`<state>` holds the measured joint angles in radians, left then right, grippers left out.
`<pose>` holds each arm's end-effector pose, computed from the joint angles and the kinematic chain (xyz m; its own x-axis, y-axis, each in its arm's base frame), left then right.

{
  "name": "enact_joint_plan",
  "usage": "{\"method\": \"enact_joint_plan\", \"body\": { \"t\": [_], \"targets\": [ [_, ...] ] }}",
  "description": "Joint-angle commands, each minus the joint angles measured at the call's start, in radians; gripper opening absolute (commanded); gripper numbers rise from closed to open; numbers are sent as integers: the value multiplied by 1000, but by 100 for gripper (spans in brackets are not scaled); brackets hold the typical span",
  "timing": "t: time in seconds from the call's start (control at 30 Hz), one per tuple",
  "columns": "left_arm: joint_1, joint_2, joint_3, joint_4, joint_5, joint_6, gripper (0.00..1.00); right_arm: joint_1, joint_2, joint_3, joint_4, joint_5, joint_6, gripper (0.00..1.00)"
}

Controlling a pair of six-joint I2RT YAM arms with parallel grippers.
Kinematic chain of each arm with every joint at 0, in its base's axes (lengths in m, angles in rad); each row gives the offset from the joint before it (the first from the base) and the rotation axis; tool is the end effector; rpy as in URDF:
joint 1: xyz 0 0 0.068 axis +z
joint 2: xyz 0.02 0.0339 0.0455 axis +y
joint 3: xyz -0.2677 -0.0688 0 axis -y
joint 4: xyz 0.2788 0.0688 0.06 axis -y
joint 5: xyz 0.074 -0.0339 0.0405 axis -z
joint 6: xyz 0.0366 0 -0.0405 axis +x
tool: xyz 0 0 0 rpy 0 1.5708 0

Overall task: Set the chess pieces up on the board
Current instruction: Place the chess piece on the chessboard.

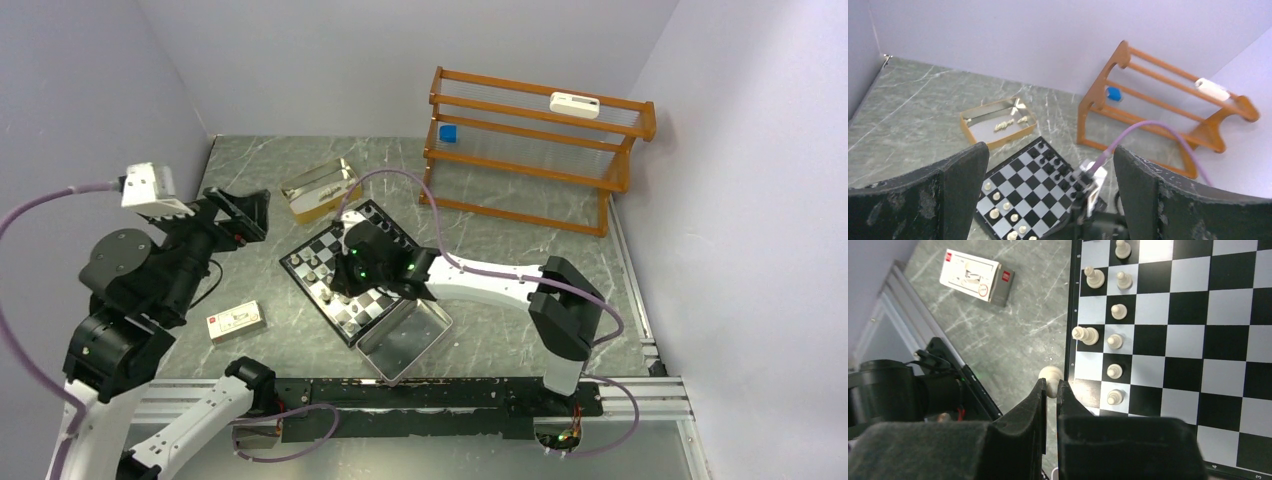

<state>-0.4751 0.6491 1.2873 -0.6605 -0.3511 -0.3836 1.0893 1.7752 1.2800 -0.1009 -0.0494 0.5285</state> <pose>0.0976 -0.0360 0.4872 -0.0647 -0.3619 -0.9300 0.1073 0.9240 -0.3671 0.2020 0.3905 0.2339 -0.6804 -0.2147 -0.7006 -0.6497 0.6191 0.4412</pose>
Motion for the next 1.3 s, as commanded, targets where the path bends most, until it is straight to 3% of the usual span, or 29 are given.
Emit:
{"method": "enact_joint_plan", "body": {
  "t": [0.0, 0.3, 0.63, 1.27],
  "targets": [
    [-5, 3, 79, -35, 26, -43, 98, 58, 46, 74, -118, 156, -96, 2],
    [-5, -34, 126, 5, 62, -26, 98, 150, 139, 191, -255, 324, -164, 2],
    [-5, -75, 117, 25, 68, -8, 98, 182, 233, 280, -322, 413, -187, 2],
    [-5, -98, 94, 36, 71, 28, 98, 182, 312, 316, -292, 407, -182, 2]
  ]
}}
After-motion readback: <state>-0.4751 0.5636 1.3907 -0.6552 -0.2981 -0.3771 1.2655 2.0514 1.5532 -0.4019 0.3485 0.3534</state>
